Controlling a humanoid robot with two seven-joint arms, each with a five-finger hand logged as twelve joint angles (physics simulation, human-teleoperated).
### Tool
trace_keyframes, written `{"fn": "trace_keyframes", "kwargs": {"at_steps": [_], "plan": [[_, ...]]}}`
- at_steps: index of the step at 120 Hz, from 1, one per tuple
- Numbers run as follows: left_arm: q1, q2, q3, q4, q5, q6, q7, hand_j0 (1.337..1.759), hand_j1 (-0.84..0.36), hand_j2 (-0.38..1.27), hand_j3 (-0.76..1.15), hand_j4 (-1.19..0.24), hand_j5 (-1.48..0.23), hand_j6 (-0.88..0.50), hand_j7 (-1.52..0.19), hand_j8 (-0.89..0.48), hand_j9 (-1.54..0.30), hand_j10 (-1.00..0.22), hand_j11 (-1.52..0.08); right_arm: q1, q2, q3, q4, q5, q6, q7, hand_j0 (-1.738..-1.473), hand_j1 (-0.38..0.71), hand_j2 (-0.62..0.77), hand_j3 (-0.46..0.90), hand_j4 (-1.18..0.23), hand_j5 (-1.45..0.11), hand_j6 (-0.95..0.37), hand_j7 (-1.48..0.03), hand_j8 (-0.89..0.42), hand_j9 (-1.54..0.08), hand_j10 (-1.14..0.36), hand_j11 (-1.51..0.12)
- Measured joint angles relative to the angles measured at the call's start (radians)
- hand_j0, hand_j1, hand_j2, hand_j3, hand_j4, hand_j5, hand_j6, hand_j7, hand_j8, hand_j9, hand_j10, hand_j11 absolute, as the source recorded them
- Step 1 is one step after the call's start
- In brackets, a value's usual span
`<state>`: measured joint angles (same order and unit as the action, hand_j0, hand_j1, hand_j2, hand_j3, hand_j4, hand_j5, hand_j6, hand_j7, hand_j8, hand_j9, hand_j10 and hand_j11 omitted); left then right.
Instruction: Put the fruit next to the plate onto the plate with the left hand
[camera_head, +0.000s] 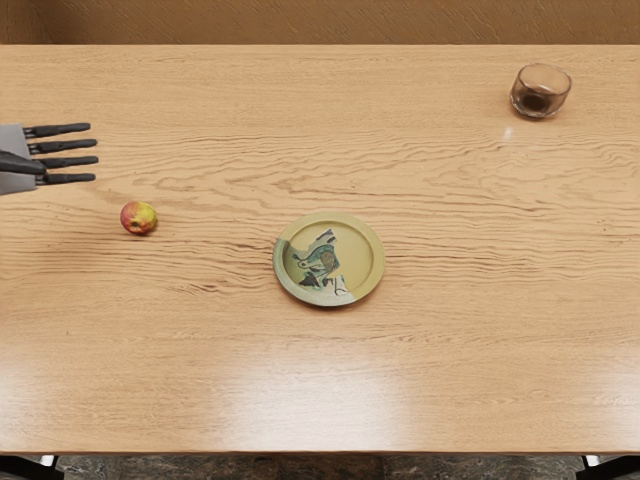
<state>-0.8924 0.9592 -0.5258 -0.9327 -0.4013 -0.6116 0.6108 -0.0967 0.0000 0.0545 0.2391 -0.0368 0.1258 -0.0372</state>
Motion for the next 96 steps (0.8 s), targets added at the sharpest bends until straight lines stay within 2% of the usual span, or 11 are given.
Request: {"fn": "trace_keyframes", "kwargs": {"at_steps": [15,24,37,52,68,76,82,96], "plan": [[-0.01,-0.044,0.001,0.006,0.001,0.0,0.0,1.658,0.34,0.0,0.0,0.0,-0.01,0.0,-0.01,0.0,-0.01,0.0,-0.01,0.0,0.0,0.0,0.0,0.0,0.0,0.0,-1.658,-0.33,0.0,0.0,-0.01,-0.02,-0.01,-0.02,-0.01,-0.02,-0.01,-0.02],[-0.069,-0.088,0.0,0.007,0.083,0.0,0.0,1.658,0.34,0.0,0.0,0.0,0.0,0.0,-0.01,0.0,-0.01,0.0,-0.01,0.0,0.0,0.0,0.0,0.0,0.0,0.0,-1.658,-0.33,0.0,0.0,-0.01,-0.02,-0.01,-0.02,-0.01,-0.02,-0.01,-0.02],[-0.185,-0.179,-0.002,0.007,0.389,0.0,0.0,1.658,0.34,0.0,0.0,0.0,-0.01,0.0,-0.01,0.0,-0.01,0.0,-0.01,0.0,0.0,-0.001,0.0,0.0,0.001,0.0,-1.658,-0.33,0.0,0.0,-0.01,-0.02,-0.01,-0.02,-0.01,-0.02,-0.01,-0.02],[-0.225,-0.201,-0.001,0.003,0.731,0.0,0.0,1.658,0.34,0.0,0.0,-0.01,-0.01,-0.01,-0.01,-0.01,-0.01,-0.01,-0.01,0.0,0.0,-0.001,0.0,0.0,0.001,0.0,-1.658,-0.33,0.0,0.0,-0.01,-0.02,-0.01,-0.02,-0.01,-0.02,-0.01,-0.02],[-0.246,-0.273,0.0,-0.002,1.023,0.004,0.0,1.658,0.32,0.0,0.0,-0.03,-0.03,-0.03,-0.03,-0.03,-0.03,-0.03,-0.03,0.0,0.0,-0.001,0.0,0.0,0.001,0.0,-1.658,-0.33,0.0,0.0,-0.01,-0.02,-0.01,-0.02,-0.01,-0.02,-0.01,-0.02],[-0.249,-0.315,0.019,-0.003,1.159,0.082,0.0,1.658,0.31,0.01,0.0,-0.03,-0.04,-0.03,-0.04,-0.03,-0.04,-0.03,-0.04,0.0,0.0,-0.001,0.0,0.0,0.001,0.0,-1.658,-0.33,0.0,0.0,-0.01,-0.02,-0.01,-0.02,-0.01,-0.02,-0.01,-0.02],[-0.296,-0.349,0.069,-0.004,1.239,0.178,0.0,1.658,0.31,0.01,0.0,-0.03,-0.04,-0.03,-0.04,-0.03,-0.04,-0.03,-0.04,0.0,0.0,-0.001,0.0,0.0,0.001,0.0,-1.658,-0.33,0.0,0.0,-0.01,-0.02,-0.01,-0.02,-0.01,-0.02,-0.01,-0.02],[-0.332,-0.414,0.203,-0.004,1.331,0.43,0.0,1.658,0.31,0.01,0.0,-0.04,-0.04,-0.04,-0.04,-0.04,-0.04,-0.04,-0.04,0.0,0.0,-0.001,0.0,0.0,0.001,0.0,-1.658,-0.33,0.0,0.0,-0.01,-0.02,-0.01,-0.02,-0.01,-0.02,-0.01,-0.02]]}}
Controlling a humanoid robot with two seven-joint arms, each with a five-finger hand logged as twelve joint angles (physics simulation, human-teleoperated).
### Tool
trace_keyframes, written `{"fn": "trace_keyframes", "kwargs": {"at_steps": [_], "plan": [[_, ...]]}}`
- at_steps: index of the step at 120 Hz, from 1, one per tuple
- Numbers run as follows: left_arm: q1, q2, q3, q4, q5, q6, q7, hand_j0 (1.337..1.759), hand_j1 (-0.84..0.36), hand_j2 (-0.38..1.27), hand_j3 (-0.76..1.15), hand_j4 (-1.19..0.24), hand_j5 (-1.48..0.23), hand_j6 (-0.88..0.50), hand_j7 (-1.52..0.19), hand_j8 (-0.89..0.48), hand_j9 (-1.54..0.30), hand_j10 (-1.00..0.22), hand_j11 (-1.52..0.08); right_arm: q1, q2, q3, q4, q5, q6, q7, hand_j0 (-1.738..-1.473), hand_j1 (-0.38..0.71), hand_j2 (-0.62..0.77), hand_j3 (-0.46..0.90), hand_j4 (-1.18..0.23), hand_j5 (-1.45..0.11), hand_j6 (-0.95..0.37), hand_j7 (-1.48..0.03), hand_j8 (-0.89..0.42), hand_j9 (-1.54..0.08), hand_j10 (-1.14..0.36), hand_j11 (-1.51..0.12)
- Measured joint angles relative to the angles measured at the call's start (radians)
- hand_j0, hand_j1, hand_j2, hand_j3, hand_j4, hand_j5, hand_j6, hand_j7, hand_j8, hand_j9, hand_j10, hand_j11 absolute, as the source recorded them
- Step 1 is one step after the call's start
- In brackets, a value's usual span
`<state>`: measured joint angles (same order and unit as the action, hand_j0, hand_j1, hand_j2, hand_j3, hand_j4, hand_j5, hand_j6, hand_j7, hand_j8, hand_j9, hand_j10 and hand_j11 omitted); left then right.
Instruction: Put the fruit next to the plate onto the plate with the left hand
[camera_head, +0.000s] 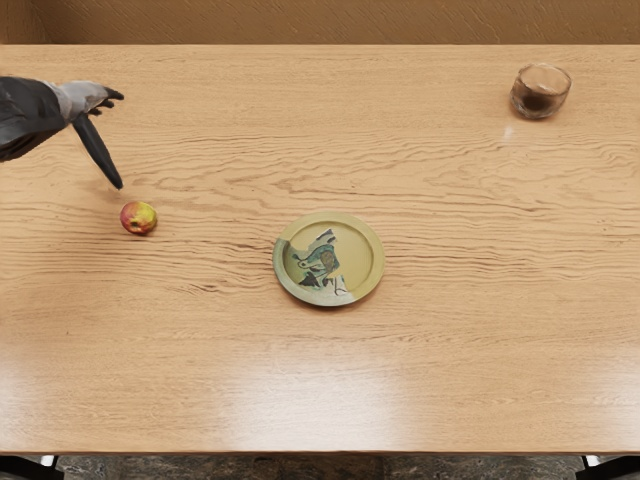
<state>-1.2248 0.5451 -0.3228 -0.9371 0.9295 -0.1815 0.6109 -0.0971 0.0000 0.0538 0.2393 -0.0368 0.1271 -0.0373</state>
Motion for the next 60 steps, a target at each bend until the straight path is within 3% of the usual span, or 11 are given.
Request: {"fn": "trace_keyframes", "kwargs": {"at_steps": [10,28,52,60], "plan": [[0.006,-0.075,0.113,-0.003,0.024,0.087,0.0,1.658,0.31,0.01,0.0,-0.04,-0.05,-0.04,-0.05,-0.04,-0.05,-0.04,-0.05,0.0,0.0,0.0,0.0,0.0,0.0,0.0,-1.658,-0.33,0.0,0.0,-0.01,-0.02,-0.01,-0.02,-0.01,-0.02,-0.01,-0.02],[0.006,-0.06,0.284,-0.073,0.038,0.137,0.0,1.658,0.31,0.01,0.0,-0.04,-0.05,-0.04,-0.04,-0.04,-0.04,-0.04,-0.04,0.0,0.0,0.0,0.0,0.0,0.0,0.0,-1.658,-0.33,0.0,0.0,-0.01,-0.02,-0.01,-0.02,-0.01,-0.02,-0.01,-0.02],[0.014,-0.056,0.35,-0.13,0.043,0.158,0.0,1.658,0.3,0.01,0.0,-0.04,-0.05,-0.04,-0.05,-0.04,-0.05,-0.04,-0.05,0.0,0.0,0.0,-0.001,0.0,0.0,0.0,-1.658,-0.33,0.0,0.0,-0.01,-0.02,-0.01,-0.02,-0.01,-0.02,-0.01,-0.02],[0.015,0.023,0.36,-0.179,0.055,0.193,0.0,1.658,0.3,0.01,0.0,-0.04,-0.05,-0.05,-0.05,-0.04,-0.05,-0.04,-0.05,0.0,0.0,0.0,-0.001,0.0,-0.001,0.0,-1.658,-0.33,0.0,0.0,-0.01,-0.02,-0.01,-0.02,-0.01,-0.02,-0.01,-0.02]]}}
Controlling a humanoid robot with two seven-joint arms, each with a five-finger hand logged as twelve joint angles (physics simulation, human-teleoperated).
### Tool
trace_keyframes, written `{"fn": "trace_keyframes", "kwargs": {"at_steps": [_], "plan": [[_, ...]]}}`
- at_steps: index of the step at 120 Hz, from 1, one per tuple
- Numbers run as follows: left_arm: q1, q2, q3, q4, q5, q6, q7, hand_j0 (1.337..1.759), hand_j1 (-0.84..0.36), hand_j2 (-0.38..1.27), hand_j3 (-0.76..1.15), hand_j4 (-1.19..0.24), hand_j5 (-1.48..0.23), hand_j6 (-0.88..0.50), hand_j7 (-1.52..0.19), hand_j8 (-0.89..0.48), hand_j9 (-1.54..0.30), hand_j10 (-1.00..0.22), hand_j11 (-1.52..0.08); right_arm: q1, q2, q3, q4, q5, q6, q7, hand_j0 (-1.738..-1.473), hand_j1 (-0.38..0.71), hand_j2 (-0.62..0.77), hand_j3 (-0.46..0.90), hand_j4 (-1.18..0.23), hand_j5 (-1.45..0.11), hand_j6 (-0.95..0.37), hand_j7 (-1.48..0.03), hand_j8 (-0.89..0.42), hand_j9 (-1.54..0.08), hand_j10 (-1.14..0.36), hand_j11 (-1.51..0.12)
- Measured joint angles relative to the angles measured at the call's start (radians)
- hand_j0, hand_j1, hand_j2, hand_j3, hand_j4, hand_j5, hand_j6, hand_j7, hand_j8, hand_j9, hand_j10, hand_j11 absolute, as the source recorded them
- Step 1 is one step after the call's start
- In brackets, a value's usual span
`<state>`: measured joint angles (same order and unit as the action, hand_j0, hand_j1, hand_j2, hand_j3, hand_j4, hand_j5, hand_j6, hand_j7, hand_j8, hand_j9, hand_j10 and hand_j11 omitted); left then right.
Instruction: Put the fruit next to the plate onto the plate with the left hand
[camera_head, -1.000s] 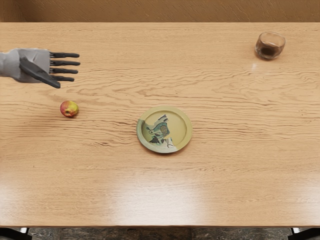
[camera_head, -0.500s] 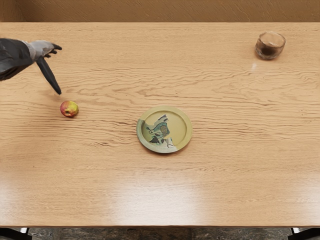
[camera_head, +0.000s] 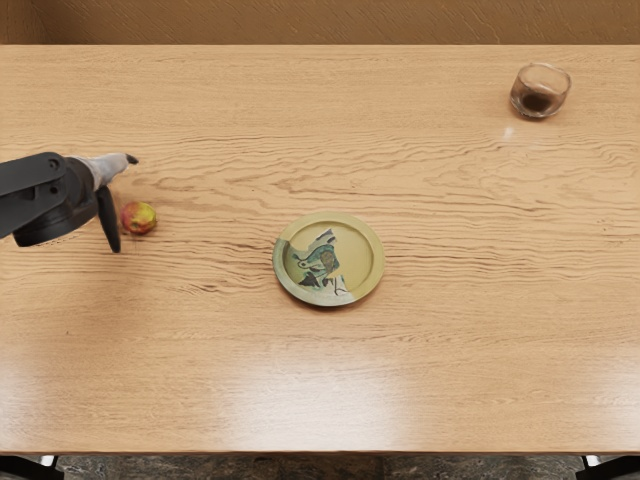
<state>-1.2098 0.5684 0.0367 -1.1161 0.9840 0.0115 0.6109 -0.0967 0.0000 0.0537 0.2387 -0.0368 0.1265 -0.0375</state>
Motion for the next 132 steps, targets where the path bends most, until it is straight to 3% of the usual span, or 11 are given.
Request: {"fn": "trace_keyframes", "kwargs": {"at_steps": [18,36,70,132], "plan": [[-0.005,0.048,0.008,-0.15,0.022,0.03,0.0,1.658,0.3,0.01,0.0,-0.05,-0.06,-0.05,-0.06,-0.05,-0.06,-0.05,-0.06,0.0,0.0,0.0,0.0,0.0,0.0,0.0,-1.658,-0.33,0.0,0.0,-0.01,-0.02,-0.01,-0.02,-0.01,-0.02,-0.01,-0.02],[0.004,0.039,0.012,-0.199,0.05,0.038,0.0,1.658,0.27,0.01,0.0,-0.07,-0.08,-0.07,-0.08,-0.07,-0.08,-0.07,-0.08,0.0,0.0,0.0,0.0,0.0,0.0,0.001,-1.658,-0.33,0.0,0.0,-0.01,-0.02,-0.01,-0.02,-0.01,-0.02,-0.01,-0.02],[0.018,0.047,0.015,-0.204,0.062,0.1,0.0,1.658,0.17,0.03,0.0,-0.15,-0.19,-0.15,-0.19,-0.15,-0.19,-0.15,-0.19,0.0,0.0,0.0,0.0,0.0,0.0,0.0,-1.658,-0.33,0.0,0.0,-0.01,-0.02,-0.01,-0.02,-0.01,-0.02,-0.01,-0.02],[0.043,0.033,0.014,-0.132,0.063,0.144,0.0,1.658,0.04,0.06,0.0,-0.27,-0.34,-0.27,-0.34,-0.27,-0.34,-0.27,-0.34,0.0,0.0,0.0,0.0,0.0,0.0,0.0,-1.658,-0.33,0.0,0.0,-0.01,-0.02,-0.01,-0.02,-0.01,-0.02,-0.01,-0.02]]}}
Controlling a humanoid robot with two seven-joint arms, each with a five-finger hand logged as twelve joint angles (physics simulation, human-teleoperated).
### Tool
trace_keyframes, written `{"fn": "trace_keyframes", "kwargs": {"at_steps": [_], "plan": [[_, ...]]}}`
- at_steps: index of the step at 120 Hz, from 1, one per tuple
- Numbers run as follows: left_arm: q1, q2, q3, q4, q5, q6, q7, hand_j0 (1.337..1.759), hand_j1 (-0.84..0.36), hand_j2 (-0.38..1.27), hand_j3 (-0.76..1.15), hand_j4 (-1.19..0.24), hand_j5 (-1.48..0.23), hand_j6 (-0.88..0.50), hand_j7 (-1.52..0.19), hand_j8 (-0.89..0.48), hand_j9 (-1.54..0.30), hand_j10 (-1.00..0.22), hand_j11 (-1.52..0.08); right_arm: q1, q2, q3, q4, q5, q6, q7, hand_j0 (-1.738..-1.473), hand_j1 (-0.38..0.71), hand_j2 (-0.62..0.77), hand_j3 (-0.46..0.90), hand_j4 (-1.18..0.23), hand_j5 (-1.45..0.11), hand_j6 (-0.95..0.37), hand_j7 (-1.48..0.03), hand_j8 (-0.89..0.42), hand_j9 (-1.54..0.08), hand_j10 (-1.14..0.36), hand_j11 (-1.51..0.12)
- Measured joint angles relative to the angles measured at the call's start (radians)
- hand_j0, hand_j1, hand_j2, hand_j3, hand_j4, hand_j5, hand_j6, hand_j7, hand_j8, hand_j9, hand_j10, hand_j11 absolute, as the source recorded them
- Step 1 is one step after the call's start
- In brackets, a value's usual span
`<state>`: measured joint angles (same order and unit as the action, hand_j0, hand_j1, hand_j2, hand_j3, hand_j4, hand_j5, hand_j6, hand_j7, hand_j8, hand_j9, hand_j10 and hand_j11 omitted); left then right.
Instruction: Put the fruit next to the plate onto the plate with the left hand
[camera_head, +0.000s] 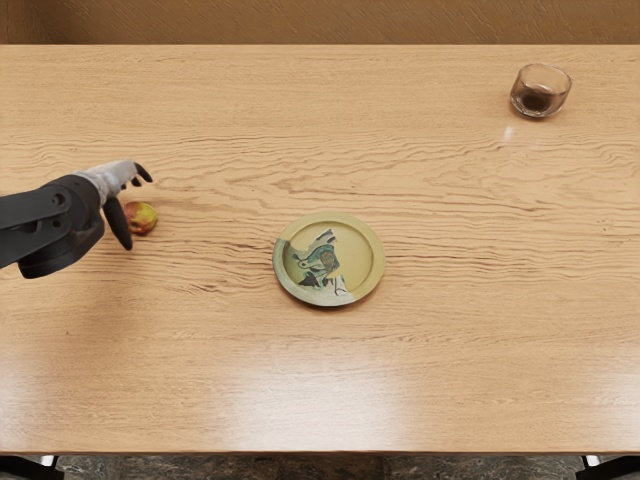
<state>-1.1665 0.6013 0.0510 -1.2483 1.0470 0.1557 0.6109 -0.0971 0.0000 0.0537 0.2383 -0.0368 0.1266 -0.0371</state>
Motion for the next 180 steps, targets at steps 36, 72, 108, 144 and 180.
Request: {"fn": "trace_keyframes", "kwargs": {"at_steps": [36,72,108,144,180], "plan": [[0.015,-0.002,-0.002,0.003,-0.001,0.018,0.0,1.658,-0.06,0.07,0.0,-0.35,-0.45,-0.35,-0.45,-0.35,-0.45,-0.35,-0.45,0.0,0.0,0.0,0.0,0.0,0.0,0.0,-1.658,-0.33,0.0,0.0,-0.01,-0.02,-0.01,-0.02,-0.01,-0.02,-0.01,-0.02],[0.021,-0.037,-0.001,0.003,-0.001,0.02,0.0,1.658,-0.15,0.09,0.0,-0.42,-0.55,-0.42,-0.55,-0.42,-0.55,-0.42,-0.55,0.0,0.0,0.0,0.0,0.0,0.0,0.0,-1.658,-0.33,0.0,0.0,-0.01,-0.02,-0.01,-0.02,-0.01,-0.02,-0.01,-0.02],[0.024,-0.037,-0.002,0.003,0.0,0.02,0.0,1.658,-0.26,0.11,0.0,-0.52,-0.66,-0.52,-0.66,-0.47,-0.67,-0.52,-0.67,0.0,0.0,0.0,0.0,0.0,0.0,0.0,-1.658,-0.33,0.0,0.0,-0.01,-0.02,-0.01,-0.02,-0.01,-0.02,-0.01,-0.02],[0.031,-0.037,-0.001,0.003,0.008,0.022,-0.001,1.655,-0.33,0.23,0.0,-0.64,-0.74,-0.53,-0.76,-0.48,-0.79,-0.58,-0.81,0.0,0.0,0.0,0.0,0.0,0.0,0.0,-1.658,-0.33,0.0,0.0,-0.01,-0.02,-0.01,-0.02,-0.01,-0.02,-0.02,-0.02],[0.01,-0.036,-0.061,0.002,-0.073,0.013,-0.001,1.655,-0.33,0.31,0.0,-0.66,-0.86,-0.51,-0.85,-0.5,-0.87,-0.61,-0.88,0.0,0.0,0.0,0.0,0.0,0.0,0.0,-1.658,-0.33,0.0,0.0,-0.01,-0.02,-0.01,-0.02,-0.01,-0.02,-0.01,-0.02]]}}
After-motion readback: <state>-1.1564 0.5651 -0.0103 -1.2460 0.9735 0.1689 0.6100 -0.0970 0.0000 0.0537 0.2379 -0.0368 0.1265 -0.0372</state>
